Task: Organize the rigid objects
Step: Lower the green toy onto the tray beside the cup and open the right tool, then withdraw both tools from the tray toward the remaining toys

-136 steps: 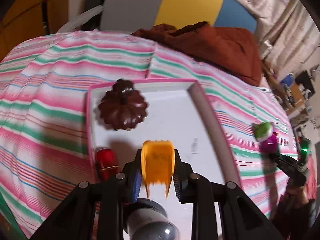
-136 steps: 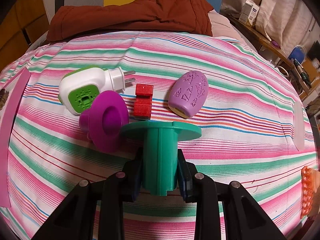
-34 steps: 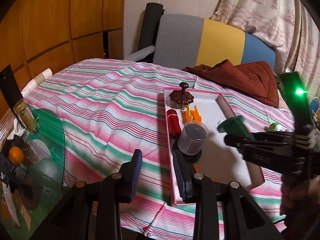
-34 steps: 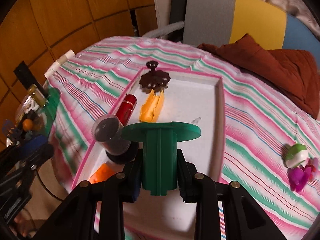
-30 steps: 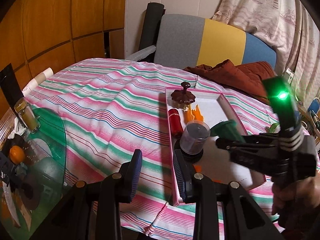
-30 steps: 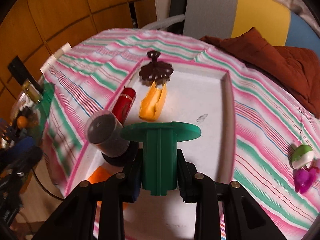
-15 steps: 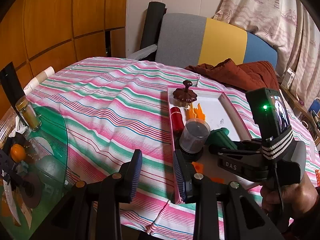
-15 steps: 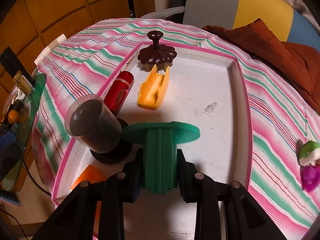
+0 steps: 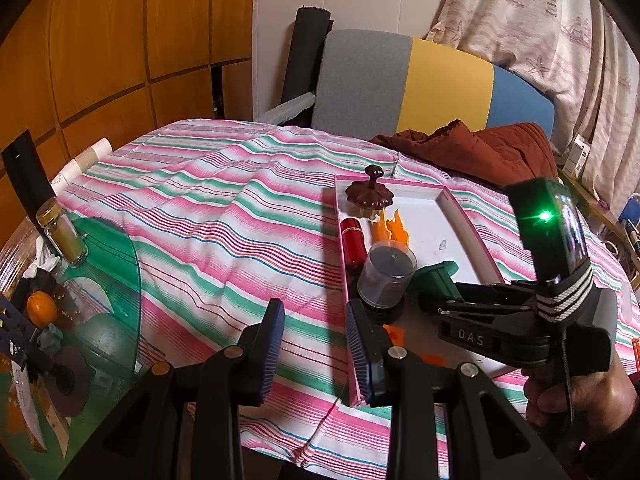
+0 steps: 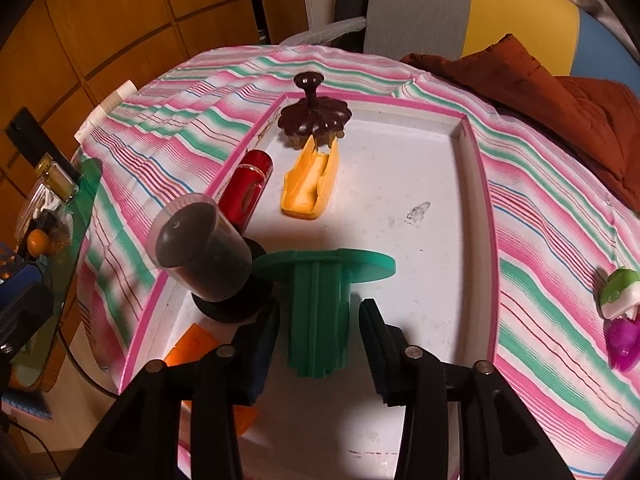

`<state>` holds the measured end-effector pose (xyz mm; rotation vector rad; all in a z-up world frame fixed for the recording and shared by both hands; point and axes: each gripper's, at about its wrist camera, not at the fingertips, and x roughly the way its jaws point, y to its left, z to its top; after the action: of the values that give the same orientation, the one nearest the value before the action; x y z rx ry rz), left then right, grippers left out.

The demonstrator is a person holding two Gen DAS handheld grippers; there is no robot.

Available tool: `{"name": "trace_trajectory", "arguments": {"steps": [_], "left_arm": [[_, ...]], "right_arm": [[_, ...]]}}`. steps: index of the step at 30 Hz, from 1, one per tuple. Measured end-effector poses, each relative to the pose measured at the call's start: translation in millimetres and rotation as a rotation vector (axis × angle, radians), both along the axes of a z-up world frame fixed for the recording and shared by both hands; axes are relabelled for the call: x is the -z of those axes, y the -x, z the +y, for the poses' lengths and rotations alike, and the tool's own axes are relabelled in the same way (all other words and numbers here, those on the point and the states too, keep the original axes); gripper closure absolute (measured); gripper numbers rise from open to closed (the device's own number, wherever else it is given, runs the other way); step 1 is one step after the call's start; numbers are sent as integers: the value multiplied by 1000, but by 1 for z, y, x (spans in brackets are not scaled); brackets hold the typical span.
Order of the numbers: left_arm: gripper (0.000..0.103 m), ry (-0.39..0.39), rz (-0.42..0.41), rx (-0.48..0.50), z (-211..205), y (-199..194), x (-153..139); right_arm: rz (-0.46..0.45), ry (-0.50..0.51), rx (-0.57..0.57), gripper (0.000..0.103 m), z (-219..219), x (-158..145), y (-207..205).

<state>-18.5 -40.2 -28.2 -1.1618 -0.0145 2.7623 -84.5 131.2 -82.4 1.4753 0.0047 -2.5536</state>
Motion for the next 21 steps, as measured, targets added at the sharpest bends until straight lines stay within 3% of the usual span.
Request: {"name": "trace_trajectory", "arguments": {"steps": [4,15,21], "left_arm": [[71,-2,8,11,2,-2,-3],[71,-5,24,42,8,-8,-8],[71,-3,32,78,17,-11,-13]], "right_arm": [[30,0,1,55,2,-8,-6],[73,10,26,54,16,-19,-21],[111,16,51,46,31,-29,-30]]}}
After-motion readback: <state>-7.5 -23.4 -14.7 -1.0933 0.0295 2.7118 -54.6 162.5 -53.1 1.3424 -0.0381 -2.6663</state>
